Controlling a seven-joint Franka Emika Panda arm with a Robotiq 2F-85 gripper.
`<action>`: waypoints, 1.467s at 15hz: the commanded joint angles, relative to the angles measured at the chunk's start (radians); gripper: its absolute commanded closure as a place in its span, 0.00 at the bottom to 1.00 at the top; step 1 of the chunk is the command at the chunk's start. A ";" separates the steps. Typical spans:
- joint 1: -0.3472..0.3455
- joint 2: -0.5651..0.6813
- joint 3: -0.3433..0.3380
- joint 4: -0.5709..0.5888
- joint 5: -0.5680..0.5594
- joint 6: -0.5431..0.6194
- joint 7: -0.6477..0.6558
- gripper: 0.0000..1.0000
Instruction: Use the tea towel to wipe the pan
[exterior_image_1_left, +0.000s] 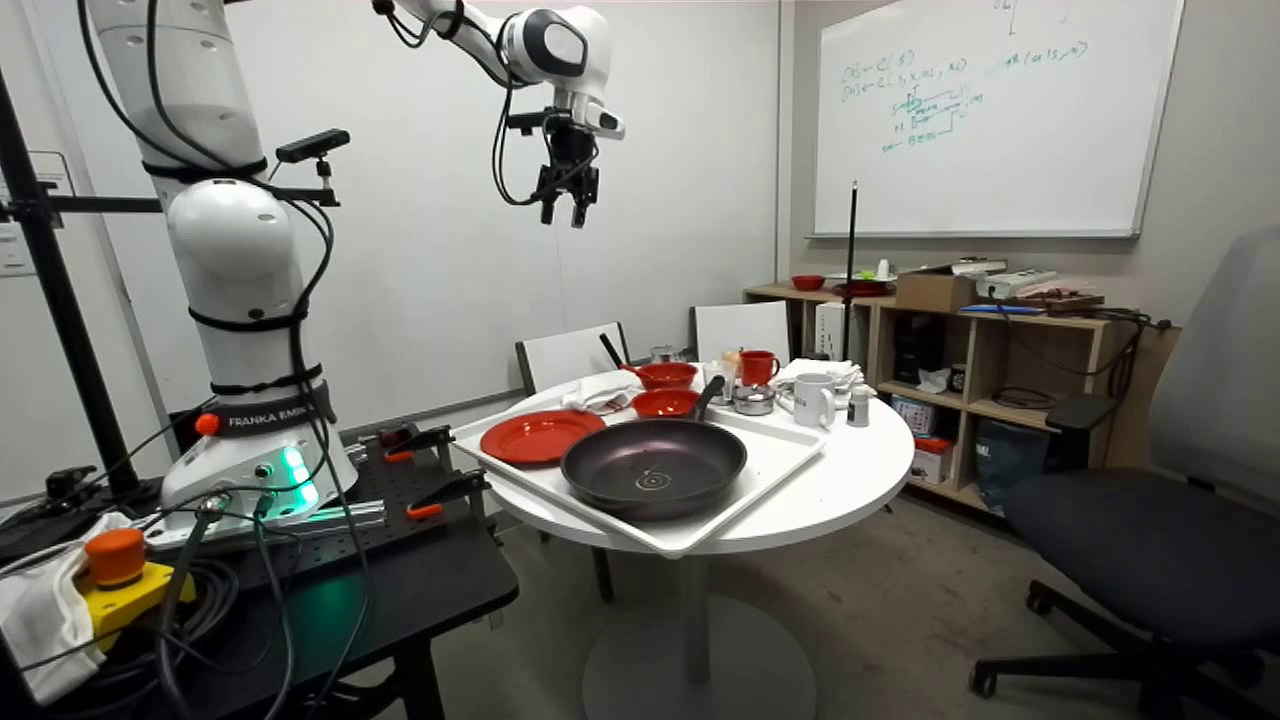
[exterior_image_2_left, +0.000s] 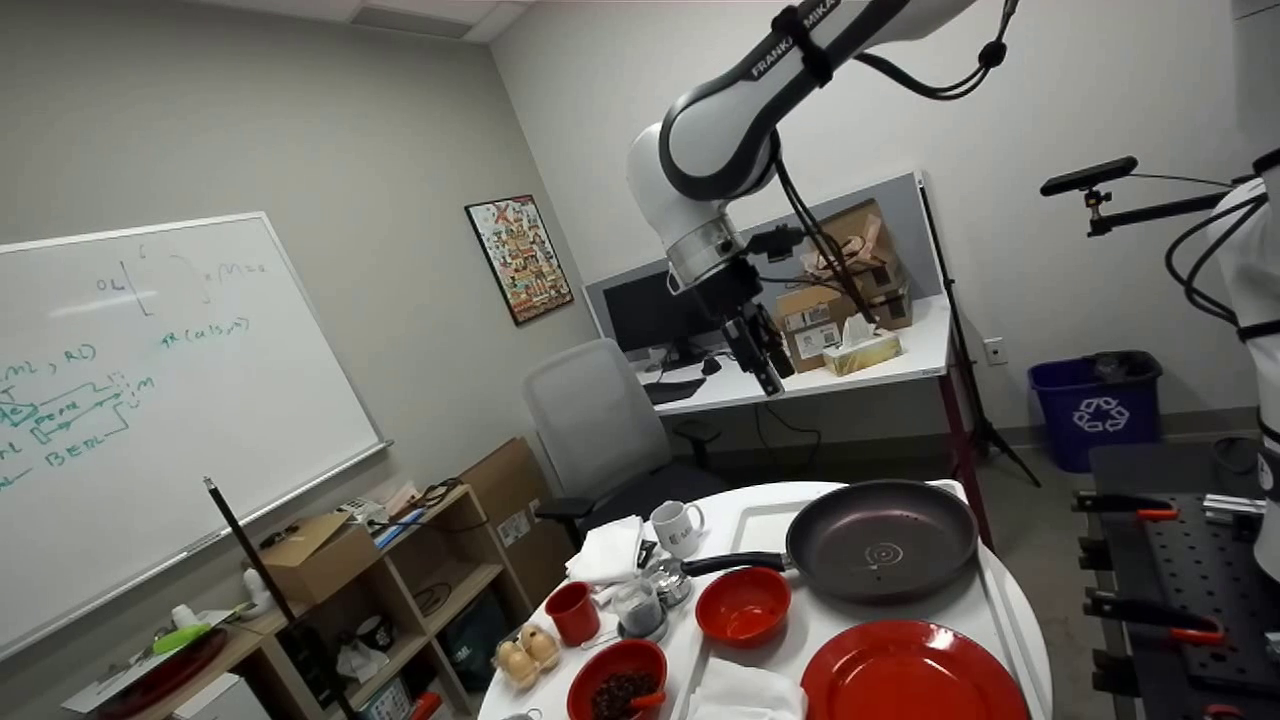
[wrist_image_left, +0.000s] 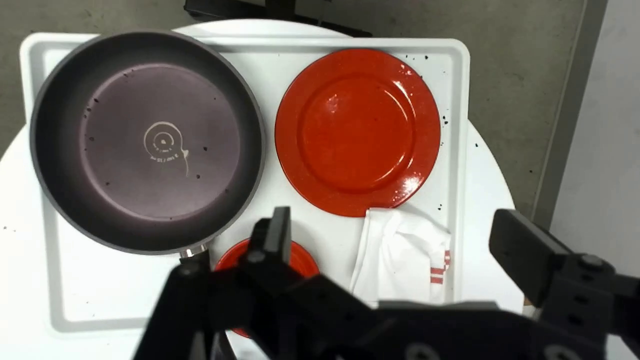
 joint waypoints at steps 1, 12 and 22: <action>-0.004 0.100 0.005 0.032 0.008 0.089 -0.062 0.00; -0.050 0.389 0.052 0.074 0.152 0.559 -0.344 0.00; -0.131 0.692 0.142 0.240 0.269 0.609 -0.480 0.00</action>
